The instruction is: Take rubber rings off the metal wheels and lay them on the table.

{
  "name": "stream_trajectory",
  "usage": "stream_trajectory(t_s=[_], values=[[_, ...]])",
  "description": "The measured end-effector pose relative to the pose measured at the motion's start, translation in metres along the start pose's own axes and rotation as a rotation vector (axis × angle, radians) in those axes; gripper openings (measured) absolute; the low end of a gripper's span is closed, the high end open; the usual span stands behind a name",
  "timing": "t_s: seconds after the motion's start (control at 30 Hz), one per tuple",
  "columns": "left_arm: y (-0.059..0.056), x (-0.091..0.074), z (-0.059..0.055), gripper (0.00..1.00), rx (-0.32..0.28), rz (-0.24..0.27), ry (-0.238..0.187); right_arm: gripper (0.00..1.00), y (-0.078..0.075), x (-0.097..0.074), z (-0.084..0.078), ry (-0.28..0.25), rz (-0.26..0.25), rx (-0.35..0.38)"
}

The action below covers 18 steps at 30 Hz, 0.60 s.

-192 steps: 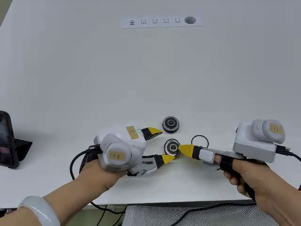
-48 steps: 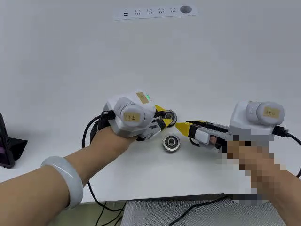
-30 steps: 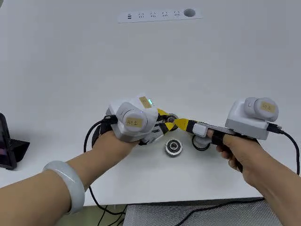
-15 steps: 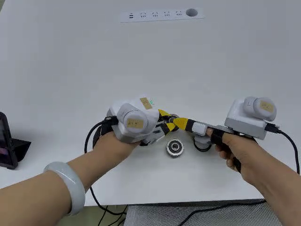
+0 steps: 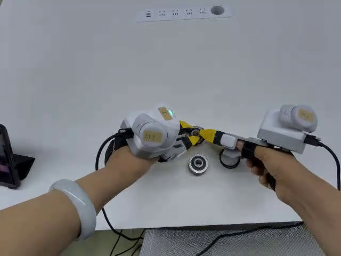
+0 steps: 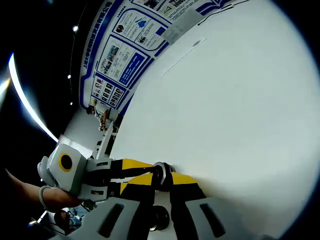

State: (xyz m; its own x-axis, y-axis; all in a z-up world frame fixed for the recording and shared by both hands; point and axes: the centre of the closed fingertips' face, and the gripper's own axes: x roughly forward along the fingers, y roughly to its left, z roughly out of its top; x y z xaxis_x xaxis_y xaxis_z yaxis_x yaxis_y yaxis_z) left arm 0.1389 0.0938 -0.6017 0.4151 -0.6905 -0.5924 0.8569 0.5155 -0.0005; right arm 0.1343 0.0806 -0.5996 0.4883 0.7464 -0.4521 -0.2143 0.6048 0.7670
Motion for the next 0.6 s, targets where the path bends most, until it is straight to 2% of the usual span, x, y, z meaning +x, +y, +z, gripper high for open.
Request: stream_trajectory(t_s=[0.37, 0.6], values=[[0.0000, 0.0000, -0.0001, 0.13, -0.002, -0.001, -0.001, 0.03, -0.0052, -0.0007, 0.0019, 0.001, -0.028, -0.060], [0.0000, 0.0003, -0.0001, 0.13, -0.004, 0.000, -0.001, 0.02, -0.0021, 0.0004, 0.0014, 0.010, -0.023, -0.089]])
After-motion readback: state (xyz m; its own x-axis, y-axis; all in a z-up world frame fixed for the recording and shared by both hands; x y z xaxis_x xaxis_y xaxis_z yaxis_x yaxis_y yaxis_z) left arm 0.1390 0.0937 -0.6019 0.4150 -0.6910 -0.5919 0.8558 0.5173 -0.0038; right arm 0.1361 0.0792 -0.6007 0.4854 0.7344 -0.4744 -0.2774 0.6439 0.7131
